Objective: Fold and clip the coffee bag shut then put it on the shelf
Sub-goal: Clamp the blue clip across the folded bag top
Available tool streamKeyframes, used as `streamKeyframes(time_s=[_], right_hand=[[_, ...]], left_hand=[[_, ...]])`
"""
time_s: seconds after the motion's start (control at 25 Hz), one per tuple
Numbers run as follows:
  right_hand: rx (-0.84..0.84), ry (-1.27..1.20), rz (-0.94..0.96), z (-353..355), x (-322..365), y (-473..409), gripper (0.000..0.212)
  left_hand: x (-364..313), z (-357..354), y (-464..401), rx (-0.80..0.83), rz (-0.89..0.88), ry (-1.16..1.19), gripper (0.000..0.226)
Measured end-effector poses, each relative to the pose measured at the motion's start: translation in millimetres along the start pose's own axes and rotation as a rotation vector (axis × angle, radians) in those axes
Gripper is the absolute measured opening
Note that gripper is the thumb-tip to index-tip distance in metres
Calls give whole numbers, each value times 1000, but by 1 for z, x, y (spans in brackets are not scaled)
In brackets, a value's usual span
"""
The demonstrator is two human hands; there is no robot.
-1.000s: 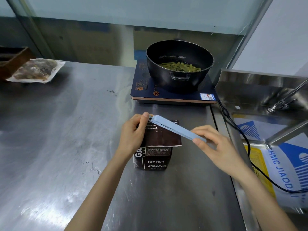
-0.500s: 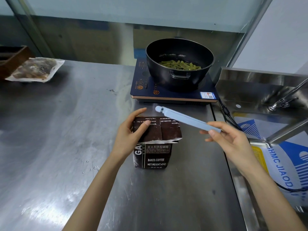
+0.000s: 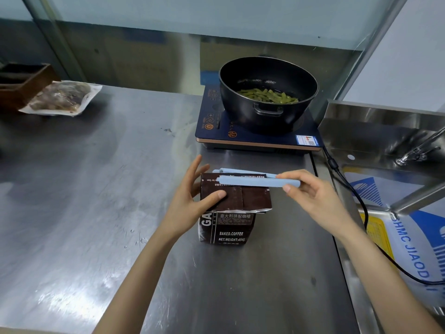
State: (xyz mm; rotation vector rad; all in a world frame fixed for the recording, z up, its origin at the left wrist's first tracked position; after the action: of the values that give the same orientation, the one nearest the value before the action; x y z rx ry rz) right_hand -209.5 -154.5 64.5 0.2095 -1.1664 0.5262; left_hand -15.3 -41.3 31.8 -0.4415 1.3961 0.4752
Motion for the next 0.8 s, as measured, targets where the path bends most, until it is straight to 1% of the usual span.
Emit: streamKeyframes(time_s=[0.12,0.2,0.32,0.4,0.56,0.8], right_hand=[[27,-18,-3,-11,4,-3,29],[34,-16,-3,-17,4,-5,31],[45,-12,-8,-22,4,-6,28],[58,-3,-8,-28,3,-7,28],[65,-3,-17,-39,1,-7,30],[11,-63,-51,-42,-2,-3,28]], left_hand=[[0,1,1,-3,19,17,75],[0,3,1,-31,38,61,66],[0,9,1,-93,62,95,50],[2,13,2,-115,87,111,44],[5,21,4,-106,119,102,37],[2,23,2,-123,111,112,32]])
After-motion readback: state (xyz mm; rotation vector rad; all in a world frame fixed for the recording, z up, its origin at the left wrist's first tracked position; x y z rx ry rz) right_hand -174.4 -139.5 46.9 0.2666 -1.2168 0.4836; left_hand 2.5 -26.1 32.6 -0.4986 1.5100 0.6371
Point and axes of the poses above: each hand's wrist, its own y-axis away from the middle knuckle, its own z-axis out of the back of the hand, x = y × z, the point moved 4 cm from there along -y, towards the middle knuckle, and after that the axes turned 9 degrees about -x, right-handed, at the moved point
